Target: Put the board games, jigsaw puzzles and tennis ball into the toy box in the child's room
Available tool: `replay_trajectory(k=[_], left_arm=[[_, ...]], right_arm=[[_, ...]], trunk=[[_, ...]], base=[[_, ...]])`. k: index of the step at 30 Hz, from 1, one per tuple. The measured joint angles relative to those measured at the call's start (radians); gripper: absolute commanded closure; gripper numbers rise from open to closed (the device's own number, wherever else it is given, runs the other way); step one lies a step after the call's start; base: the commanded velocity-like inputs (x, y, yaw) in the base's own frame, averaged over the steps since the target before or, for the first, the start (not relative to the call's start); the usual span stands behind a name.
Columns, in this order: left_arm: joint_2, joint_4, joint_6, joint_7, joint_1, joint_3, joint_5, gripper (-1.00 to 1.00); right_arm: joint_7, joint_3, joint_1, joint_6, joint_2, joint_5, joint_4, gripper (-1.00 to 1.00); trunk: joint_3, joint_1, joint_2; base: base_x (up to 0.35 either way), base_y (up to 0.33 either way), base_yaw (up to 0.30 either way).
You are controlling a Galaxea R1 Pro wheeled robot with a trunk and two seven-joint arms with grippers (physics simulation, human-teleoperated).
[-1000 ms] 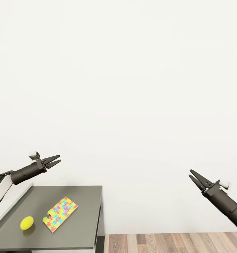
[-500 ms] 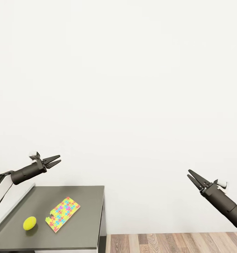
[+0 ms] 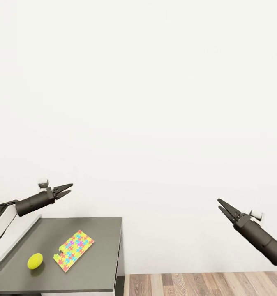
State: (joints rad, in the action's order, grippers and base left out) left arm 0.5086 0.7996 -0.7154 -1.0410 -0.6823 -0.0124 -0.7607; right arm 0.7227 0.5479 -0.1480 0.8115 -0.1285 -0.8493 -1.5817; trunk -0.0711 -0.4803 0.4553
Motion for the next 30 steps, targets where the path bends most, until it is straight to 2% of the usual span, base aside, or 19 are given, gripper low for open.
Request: replay_trajectory(k=[1,2,8,11,14,16,17,20,21,22,26,27,29,30], left_arm=[[-0.001,0.000,-0.002,0.021,-0.001,0.000,0.002,-1.00],[-0.002,0.000,-0.005,0.077,-0.001,-0.001,0.004,-1.00],[-0.003,0.000,-0.008,0.144,-0.002,-0.001,0.004,-1.00],[-0.004,0.000,-0.009,0.207,-0.003,-0.001,0.003,-1.00],[-0.006,0.000,-0.010,0.305,-0.004,0.000,0.003,-1.00],[-0.011,0.001,-0.010,0.359,-0.005,0.000,0.002,-1.00],[-0.018,0.001,-0.010,0.395,-0.005,0.000,0.002,-1.00],[-0.040,0.001,-0.010,0.474,-0.008,0.002,0.003,-1.00],[-0.053,0.001,-0.010,0.519,-0.010,0.005,0.004,-1.00],[-0.061,0.001,-0.010,0.544,-0.011,0.006,0.004,-1.00],[-0.103,0.001,-0.011,0.722,-0.015,0.017,0.003,-1.00],[-0.107,0.001,-0.012,0.746,-0.016,0.018,0.002,-1.00],[-0.117,0.001,-0.010,0.808,-0.016,0.020,0.000,-1.00],[-0.118,0.001,-0.010,0.817,-0.016,0.021,-0.001,-1.00]], right_arm=[[-0.011,-0.009,0.000,0.000,-0.001,0.000,0.000,-1.00],[-0.044,-0.036,0.000,-0.001,-0.001,0.001,0.001,-1.00],[-0.133,-0.068,0.000,-0.002,-0.001,0.000,0.002,-1.00],[-0.212,-0.120,-0.005,-0.003,-0.005,0.000,0.004,-1.00],[-0.337,-0.189,-0.019,0.000,-0.011,-0.003,0.010,-1.00],[-0.408,-0.217,-0.039,0.006,-0.012,-0.006,0.017,-1.00],[-0.452,-0.237,-0.053,0.008,-0.012,-0.008,0.023,-1.00],[-0.527,-0.279,-0.073,0.011,-0.013,-0.011,0.037,-1.00],[-0.553,-0.296,-0.079,0.011,-0.013,-0.012,0.043,-1.00],[-0.564,-0.304,-0.082,0.011,-0.012,-0.013,0.046,-1.00],[-0.610,-0.346,-0.099,0.012,-0.004,-0.013,0.060,-1.00],[-0.617,-0.354,-0.104,0.011,-0.003,-0.013,0.064,-1.00],[-0.649,-0.399,-0.128,0.009,0.000,-0.014,0.093,-1.00],[-0.656,-0.413,-0.133,0.007,0.001,-0.013,0.103,-1.00]], trunk=[[0.000,0.000,0.000],[0.000,0.000,0.000],[0.000,0.000,0.000],[0.000,0.000,0.000],[0.000,0.000,0.000],[0.000,0.000,0.000],[0.000,0.000,0.000],[0.000,0.000,0.000],[0.000,0.000,0.000],[0.000,0.000,0.000],[0.000,0.000,0.000],[0.000,0.000,0.000],[0.000,0.000,0.000],[0.000,0.000,0.000]], base=[[0.000,0.000,0.000],[0.000,0.000,0.000],[0.000,0.000,0.000],[0.000,0.000,0.000],[0.000,0.000,0.000],[0.000,0.000,0.000],[0.000,0.000,0.000],[0.000,0.000,0.000],[0.000,0.000,0.000],[0.000,0.000,0.000],[0.000,0.000,0.000],[0.000,0.000,0.000],[0.000,0.000,0.000],[0.000,0.000,0.000]])
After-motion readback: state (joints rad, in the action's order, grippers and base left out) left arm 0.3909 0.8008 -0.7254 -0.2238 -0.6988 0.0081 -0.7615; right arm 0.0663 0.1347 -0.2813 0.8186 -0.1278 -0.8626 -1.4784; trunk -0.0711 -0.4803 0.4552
